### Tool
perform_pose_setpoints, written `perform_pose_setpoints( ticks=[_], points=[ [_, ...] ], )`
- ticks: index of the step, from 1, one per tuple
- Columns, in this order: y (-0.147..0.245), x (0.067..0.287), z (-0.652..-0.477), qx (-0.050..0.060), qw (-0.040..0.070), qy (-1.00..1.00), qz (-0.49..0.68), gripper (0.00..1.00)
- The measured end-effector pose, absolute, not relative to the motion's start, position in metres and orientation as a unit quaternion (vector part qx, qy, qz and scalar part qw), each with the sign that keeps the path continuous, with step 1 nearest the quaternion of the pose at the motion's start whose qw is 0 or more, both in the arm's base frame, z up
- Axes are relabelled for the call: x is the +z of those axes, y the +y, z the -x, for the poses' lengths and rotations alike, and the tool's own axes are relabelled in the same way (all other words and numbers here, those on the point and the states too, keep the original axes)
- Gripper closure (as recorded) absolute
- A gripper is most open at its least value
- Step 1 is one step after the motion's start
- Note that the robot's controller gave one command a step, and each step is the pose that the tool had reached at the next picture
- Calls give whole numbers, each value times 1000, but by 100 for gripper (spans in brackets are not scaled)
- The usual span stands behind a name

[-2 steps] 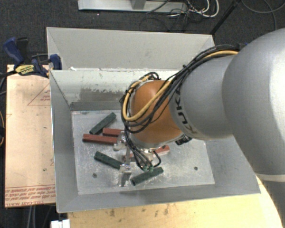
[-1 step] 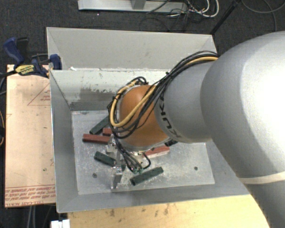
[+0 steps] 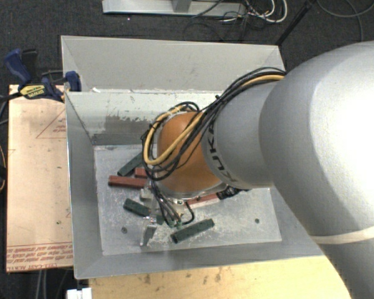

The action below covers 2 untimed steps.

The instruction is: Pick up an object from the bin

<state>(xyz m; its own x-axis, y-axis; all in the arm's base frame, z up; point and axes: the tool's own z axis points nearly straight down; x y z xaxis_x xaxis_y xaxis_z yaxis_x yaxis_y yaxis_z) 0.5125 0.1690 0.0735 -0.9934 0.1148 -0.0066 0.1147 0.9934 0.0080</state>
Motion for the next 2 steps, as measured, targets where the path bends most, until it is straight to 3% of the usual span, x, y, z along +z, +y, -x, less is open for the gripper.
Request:
perform_pose_setpoints(
  ticks=[1, 2],
  points=[
    [169, 75, -515, 1, 4, 1000, -22, 0],
    [170, 78, -518, 3, 8, 998, -58, 100]
  ],
)
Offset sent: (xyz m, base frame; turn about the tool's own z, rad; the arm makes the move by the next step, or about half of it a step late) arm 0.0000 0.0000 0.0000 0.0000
